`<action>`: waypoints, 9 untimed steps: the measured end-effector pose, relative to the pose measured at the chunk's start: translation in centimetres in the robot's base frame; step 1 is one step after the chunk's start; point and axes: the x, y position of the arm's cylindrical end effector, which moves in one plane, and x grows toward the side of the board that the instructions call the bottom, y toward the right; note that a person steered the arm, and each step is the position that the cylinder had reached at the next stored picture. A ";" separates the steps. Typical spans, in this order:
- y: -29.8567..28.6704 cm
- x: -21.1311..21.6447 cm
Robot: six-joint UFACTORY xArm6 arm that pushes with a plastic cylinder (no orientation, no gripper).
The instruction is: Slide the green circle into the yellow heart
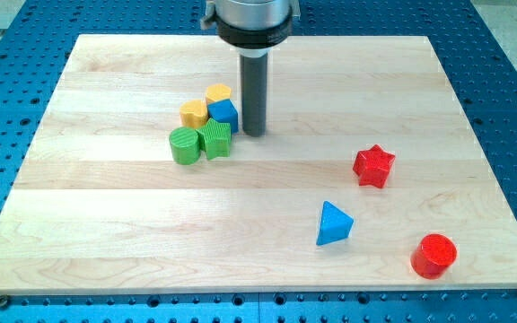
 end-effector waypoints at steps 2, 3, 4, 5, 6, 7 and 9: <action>-1.8 8.7; -8.0 9.4; -12.1 9.3; -13.2 7.1; -11.6 5.8; -10.6 5.7; -12.4 4.5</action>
